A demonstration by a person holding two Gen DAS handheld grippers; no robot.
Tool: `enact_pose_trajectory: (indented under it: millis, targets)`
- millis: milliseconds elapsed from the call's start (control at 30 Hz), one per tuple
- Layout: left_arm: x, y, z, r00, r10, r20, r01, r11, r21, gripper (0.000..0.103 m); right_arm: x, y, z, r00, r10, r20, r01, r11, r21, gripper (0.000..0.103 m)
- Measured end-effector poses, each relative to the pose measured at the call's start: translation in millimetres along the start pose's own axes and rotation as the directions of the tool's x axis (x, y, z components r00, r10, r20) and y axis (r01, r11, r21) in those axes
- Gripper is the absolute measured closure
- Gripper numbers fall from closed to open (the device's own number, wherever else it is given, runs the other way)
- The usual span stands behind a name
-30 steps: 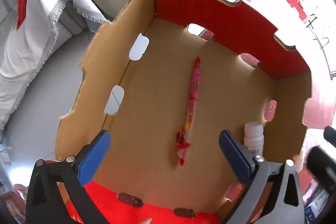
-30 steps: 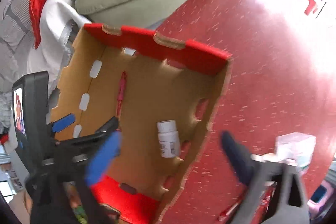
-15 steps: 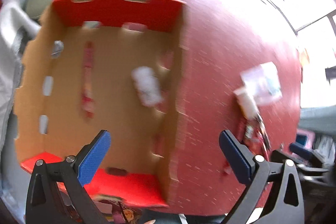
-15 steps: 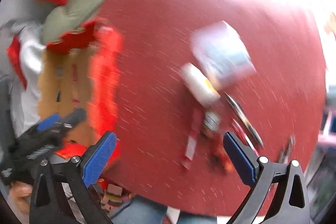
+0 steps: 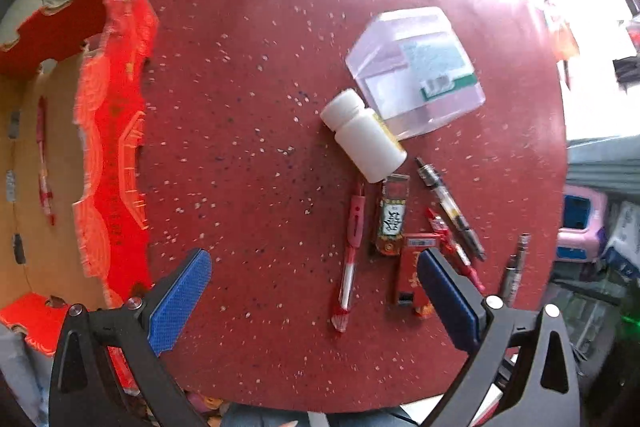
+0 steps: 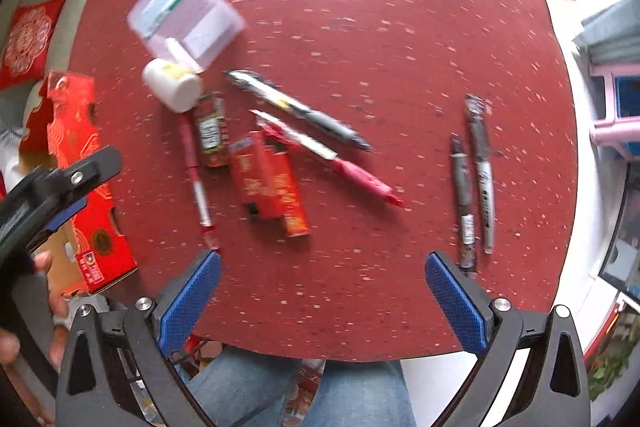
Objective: Organize rigid objects
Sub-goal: 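Return both grippers to the table toward the remaining items, then grasp the second red pen with the left gripper while the right gripper grasps the clear plastic box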
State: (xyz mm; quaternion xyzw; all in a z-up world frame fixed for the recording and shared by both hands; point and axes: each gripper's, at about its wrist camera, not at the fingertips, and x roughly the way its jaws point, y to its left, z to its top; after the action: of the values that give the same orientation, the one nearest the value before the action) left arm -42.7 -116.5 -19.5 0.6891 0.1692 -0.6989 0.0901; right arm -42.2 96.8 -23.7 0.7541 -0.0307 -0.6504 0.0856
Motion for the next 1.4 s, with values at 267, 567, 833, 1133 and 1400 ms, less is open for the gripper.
enact_pose_trajectory:
  millis: [267,567,833,1133,1400]
  targets:
    - [54.9,-15.9,-29.3,0.982,0.181,-0.057,-0.172,0.975,0.14,0.0,6.6,-34.0,-1.0,1.0,0.012,-0.026,-0.011,1.0,0.024,0.001]
    - [63.7,-11.0,-13.2,0.974,0.228,-0.007,-0.226,0.967,0.12,0.0,8.2,-37.2,12.1,0.999,0.004,-0.032,-0.005,0.999,-0.033,0.001]
    - [56.8,17.9,10.5,0.978,0.21,0.004,-0.21,0.977,0.035,0.0,15.5,-14.2,44.3,0.999,-0.043,0.002,0.043,0.993,-0.11,0.001]
    - [54.1,-8.1,2.9,0.984,0.178,0.018,-0.179,0.978,0.105,0.0,29.2,25.5,90.0,0.988,-0.141,0.064,0.154,0.935,-0.32,0.001]
    - [51.6,-12.3,8.9,0.993,0.114,0.041,-0.118,0.987,0.108,0.0,-20.8,94.9,138.4,0.978,0.047,0.201,0.041,0.911,-0.41,0.001]
